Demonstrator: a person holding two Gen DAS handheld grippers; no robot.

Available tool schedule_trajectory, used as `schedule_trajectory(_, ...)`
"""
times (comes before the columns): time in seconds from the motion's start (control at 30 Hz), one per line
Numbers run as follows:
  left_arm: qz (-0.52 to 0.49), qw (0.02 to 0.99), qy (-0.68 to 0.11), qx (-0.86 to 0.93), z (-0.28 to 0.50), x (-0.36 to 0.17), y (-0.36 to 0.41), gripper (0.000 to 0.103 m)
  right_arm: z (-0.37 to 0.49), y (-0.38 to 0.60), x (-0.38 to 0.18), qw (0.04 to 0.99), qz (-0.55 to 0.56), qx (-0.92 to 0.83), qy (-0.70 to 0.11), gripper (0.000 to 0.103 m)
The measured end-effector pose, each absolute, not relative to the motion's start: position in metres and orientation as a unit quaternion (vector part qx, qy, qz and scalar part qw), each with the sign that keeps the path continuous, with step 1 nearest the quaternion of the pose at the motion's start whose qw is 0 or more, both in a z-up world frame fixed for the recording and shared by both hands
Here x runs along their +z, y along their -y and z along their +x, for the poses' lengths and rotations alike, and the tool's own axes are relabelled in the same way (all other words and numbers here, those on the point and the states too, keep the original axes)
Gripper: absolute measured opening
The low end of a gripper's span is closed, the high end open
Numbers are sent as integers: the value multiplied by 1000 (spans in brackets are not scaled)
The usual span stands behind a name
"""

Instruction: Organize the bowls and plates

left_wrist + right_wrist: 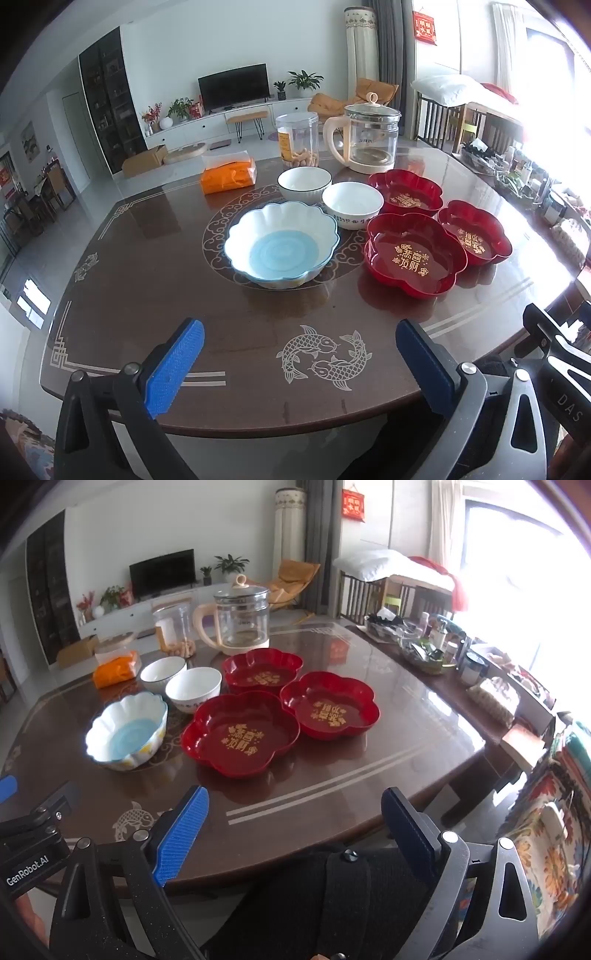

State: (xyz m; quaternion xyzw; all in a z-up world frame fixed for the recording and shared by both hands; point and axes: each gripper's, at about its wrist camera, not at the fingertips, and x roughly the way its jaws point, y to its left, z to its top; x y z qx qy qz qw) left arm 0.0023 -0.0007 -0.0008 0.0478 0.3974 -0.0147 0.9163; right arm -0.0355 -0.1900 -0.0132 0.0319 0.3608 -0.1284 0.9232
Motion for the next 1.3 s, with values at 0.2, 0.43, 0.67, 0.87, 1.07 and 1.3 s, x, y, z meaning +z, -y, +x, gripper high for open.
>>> schedule_trajectory(0.2, 48, 919, -391, -18, -4, -2, 3, 103, -36, 190, -14, 922, 32, -128, -363, 96)
schedule_trajectory(0.43, 47, 916, -398, -17, -3, -3, 4, 103, -35, 192, -12, 922, 33, -127, -363, 96)
schedule_trajectory(0.67, 47, 915, -399, -16, -1, -6, 3, 103, -38, 190, -20, 921, 33, -126, -368, 96)
schedule_trajectory(0.87, 46, 915, -400, -15, -1, -7, 2, 103, -36, 192, -22, 919, 35, -124, -372, 96)
schedule_trajectory(1.07, 47, 917, -397, -13, -3, -5, 2, 103, -37, 193, -22, 920, 36, -126, -370, 96)
schedule_trajectory(1.3, 50, 916, -397, -15, -3, -5, 2, 103, -38, 193, -22, 920, 37, -126, -370, 96)
